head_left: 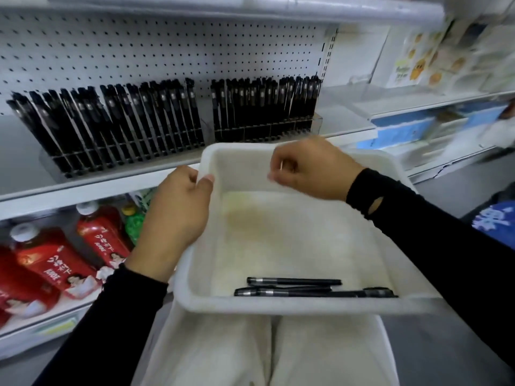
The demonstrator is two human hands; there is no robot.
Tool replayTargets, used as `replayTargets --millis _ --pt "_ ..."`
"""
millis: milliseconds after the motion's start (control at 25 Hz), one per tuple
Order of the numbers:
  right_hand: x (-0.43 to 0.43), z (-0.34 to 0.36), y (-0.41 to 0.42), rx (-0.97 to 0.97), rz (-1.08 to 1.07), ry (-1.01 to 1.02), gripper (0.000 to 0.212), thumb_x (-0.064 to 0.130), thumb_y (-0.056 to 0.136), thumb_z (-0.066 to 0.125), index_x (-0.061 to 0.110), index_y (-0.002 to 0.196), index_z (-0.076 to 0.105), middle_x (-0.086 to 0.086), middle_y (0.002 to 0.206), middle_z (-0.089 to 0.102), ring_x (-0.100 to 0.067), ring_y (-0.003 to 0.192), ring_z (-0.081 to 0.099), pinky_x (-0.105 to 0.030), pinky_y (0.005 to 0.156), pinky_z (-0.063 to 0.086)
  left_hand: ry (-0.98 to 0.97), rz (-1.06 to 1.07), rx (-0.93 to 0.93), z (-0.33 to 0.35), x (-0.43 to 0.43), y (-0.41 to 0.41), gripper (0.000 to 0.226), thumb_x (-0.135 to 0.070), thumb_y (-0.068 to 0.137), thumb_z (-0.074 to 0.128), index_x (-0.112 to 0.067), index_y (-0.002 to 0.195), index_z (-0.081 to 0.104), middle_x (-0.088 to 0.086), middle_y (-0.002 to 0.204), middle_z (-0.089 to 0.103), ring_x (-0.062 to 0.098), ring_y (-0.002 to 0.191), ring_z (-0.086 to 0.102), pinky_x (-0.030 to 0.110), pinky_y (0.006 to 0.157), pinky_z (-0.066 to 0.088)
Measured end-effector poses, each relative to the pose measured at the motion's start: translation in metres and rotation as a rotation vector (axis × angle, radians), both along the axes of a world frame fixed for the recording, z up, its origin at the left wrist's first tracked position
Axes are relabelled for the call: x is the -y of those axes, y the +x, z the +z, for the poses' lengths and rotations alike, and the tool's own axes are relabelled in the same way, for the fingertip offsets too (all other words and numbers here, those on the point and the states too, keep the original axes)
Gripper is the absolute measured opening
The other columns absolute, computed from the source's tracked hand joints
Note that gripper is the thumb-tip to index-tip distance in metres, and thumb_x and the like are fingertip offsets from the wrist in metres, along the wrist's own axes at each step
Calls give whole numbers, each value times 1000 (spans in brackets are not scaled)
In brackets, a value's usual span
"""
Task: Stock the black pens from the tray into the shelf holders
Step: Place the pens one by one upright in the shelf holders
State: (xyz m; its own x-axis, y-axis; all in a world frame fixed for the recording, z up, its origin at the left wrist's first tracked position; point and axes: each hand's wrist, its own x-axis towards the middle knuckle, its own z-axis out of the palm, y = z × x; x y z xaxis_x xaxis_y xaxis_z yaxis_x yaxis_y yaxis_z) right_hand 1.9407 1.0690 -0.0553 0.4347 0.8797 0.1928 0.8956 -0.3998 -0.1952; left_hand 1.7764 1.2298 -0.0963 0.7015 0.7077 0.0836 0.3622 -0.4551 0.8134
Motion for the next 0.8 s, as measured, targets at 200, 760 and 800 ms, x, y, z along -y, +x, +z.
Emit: replayTargets --millis 200,760,800 --pt "17 -27 -47 -419 154 -707 35 58 74 77 33 96 70 14 82 73 -10 79 70 -35 81 59 -1 -8 10 -1 0 0 27 -40 99 49 -16 91 59 6 84 67 26 79 63 47 76 53" --pt "16 -30 -53 -401 199 -584 18 42 84 73 26 87 66 16 74 62 1 63 54 -20 65 46 12 -28 5 4 2 -6 25 -41 100 45 -19 93 55 -2 84 68 18 75 63 39 72 54" --pt "17 -27 -49 -395 185 -541 13 42 85 72 31 86 65 18 75 62 3 63 54 -16 63 43 8 -30 13 3 2 -6 25 -41 100 45 -20 93 55 -3 84 68 18 75 64 40 73 54"
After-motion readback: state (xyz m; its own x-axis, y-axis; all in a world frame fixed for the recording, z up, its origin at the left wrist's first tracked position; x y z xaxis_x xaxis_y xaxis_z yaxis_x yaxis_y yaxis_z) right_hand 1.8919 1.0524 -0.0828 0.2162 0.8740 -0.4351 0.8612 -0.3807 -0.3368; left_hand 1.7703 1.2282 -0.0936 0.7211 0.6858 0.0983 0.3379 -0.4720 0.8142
